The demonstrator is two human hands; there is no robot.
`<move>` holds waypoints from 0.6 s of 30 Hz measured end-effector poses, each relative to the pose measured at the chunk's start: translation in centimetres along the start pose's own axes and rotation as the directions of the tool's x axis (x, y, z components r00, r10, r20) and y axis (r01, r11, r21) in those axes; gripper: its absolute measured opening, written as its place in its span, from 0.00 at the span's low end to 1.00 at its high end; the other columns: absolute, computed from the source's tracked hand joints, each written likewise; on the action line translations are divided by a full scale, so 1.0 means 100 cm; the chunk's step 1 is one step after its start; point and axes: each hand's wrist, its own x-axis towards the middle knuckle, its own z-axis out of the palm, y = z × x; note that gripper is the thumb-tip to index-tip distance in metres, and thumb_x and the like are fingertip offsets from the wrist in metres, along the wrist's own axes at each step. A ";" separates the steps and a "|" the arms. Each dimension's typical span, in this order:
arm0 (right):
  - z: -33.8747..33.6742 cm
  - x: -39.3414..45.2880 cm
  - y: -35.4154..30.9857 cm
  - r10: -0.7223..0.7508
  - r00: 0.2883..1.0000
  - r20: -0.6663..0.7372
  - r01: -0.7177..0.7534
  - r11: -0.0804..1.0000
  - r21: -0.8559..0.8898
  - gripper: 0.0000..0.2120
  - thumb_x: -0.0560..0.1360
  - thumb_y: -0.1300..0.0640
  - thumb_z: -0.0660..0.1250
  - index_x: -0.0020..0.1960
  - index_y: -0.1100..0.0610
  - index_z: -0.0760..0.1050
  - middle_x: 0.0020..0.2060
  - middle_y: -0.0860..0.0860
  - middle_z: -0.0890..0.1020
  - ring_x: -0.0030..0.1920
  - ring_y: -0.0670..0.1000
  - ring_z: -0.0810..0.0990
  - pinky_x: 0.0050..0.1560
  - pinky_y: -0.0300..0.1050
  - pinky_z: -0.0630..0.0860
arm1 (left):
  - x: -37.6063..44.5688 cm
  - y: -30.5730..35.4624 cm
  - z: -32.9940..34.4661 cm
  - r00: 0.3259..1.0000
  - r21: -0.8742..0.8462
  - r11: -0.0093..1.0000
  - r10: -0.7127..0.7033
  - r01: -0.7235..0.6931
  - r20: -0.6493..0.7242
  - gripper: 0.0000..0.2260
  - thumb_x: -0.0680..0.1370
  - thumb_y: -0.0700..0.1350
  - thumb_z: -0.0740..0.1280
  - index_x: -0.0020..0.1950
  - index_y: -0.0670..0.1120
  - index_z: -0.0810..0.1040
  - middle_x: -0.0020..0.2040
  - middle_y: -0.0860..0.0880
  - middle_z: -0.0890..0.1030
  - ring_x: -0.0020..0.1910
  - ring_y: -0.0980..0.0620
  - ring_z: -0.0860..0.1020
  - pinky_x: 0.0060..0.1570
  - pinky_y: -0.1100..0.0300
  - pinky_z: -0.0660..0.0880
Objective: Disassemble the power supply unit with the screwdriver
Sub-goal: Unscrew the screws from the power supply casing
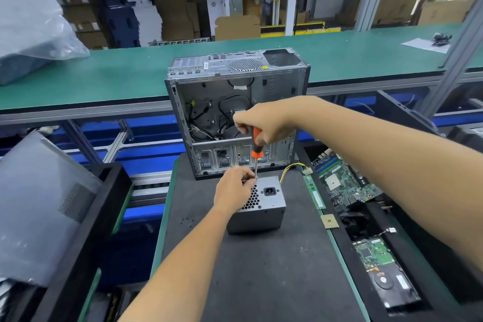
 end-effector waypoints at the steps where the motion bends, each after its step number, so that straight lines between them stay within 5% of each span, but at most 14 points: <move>1: -0.001 -0.002 0.002 -0.010 1.000 -0.004 0.010 1.000 0.005 0.13 0.72 0.63 0.69 0.51 0.55 0.67 0.42 0.51 0.76 0.40 0.54 0.73 0.38 0.49 0.69 | 0.000 0.000 0.000 1.000 0.001 1.000 -0.001 0.001 -0.002 0.08 0.76 0.49 0.67 0.38 0.60 0.75 0.45 0.61 0.77 0.46 0.63 0.75 0.44 0.60 0.68; 4: -0.001 -0.009 0.001 -0.049 0.999 -0.025 0.052 0.989 0.141 0.14 0.69 0.64 0.72 0.49 0.55 0.69 0.41 0.50 0.76 0.41 0.54 0.74 0.42 0.53 0.74 | -0.001 0.001 0.000 1.000 0.004 1.000 0.001 -0.001 -0.009 0.08 0.76 0.49 0.67 0.38 0.60 0.74 0.45 0.61 0.77 0.46 0.63 0.75 0.44 0.59 0.69; 6: 0.004 -0.010 -0.002 -0.012 0.998 -0.068 0.024 0.984 0.178 0.14 0.71 0.53 0.73 0.48 0.55 0.69 0.38 0.47 0.76 0.39 0.53 0.76 0.42 0.52 0.75 | 0.000 0.001 0.000 1.000 0.001 1.000 0.001 -0.001 -0.008 0.08 0.76 0.49 0.67 0.38 0.59 0.74 0.44 0.61 0.77 0.45 0.63 0.75 0.44 0.58 0.69; 9: 0.010 -0.005 -0.012 0.135 0.979 -0.150 -0.140 0.990 -0.027 0.22 0.77 0.36 0.59 0.45 0.57 0.69 0.35 0.51 0.76 0.30 0.53 0.79 0.31 0.46 0.70 | 0.000 0.001 0.000 1.000 -0.007 1.000 0.006 -0.006 -0.011 0.10 0.76 0.48 0.67 0.36 0.60 0.73 0.43 0.61 0.77 0.44 0.63 0.75 0.44 0.59 0.69; 11: 0.011 0.001 -0.016 0.134 0.974 -0.182 -0.160 0.978 -0.133 0.18 0.82 0.46 0.52 0.42 0.57 0.69 0.32 0.53 0.76 0.26 0.50 0.76 0.27 0.43 0.66 | -0.001 0.000 0.000 1.000 -0.005 1.000 0.014 -0.014 -0.007 0.09 0.76 0.48 0.67 0.37 0.59 0.73 0.44 0.61 0.77 0.46 0.62 0.75 0.44 0.58 0.70; 15: 0.006 0.003 -0.008 0.041 0.998 -0.053 -0.040 0.999 0.032 0.05 0.81 0.55 0.57 0.48 0.56 0.65 0.36 0.53 0.79 0.35 0.55 0.81 0.37 0.48 0.73 | 0.000 -0.002 0.001 1.000 -0.008 1.000 0.015 -0.015 0.001 0.06 0.76 0.48 0.66 0.39 0.57 0.75 0.45 0.60 0.77 0.47 0.61 0.75 0.45 0.57 0.70; 18: -0.001 -0.007 0.000 -0.011 0.999 -0.033 0.015 0.994 0.104 0.09 0.74 0.65 0.64 0.51 0.55 0.67 0.40 0.51 0.78 0.40 0.55 0.75 0.41 0.49 0.72 | 0.001 -0.002 0.001 1.000 -0.013 1.000 0.008 -0.008 0.009 0.05 0.76 0.48 0.66 0.42 0.57 0.76 0.46 0.60 0.77 0.47 0.60 0.75 0.47 0.57 0.71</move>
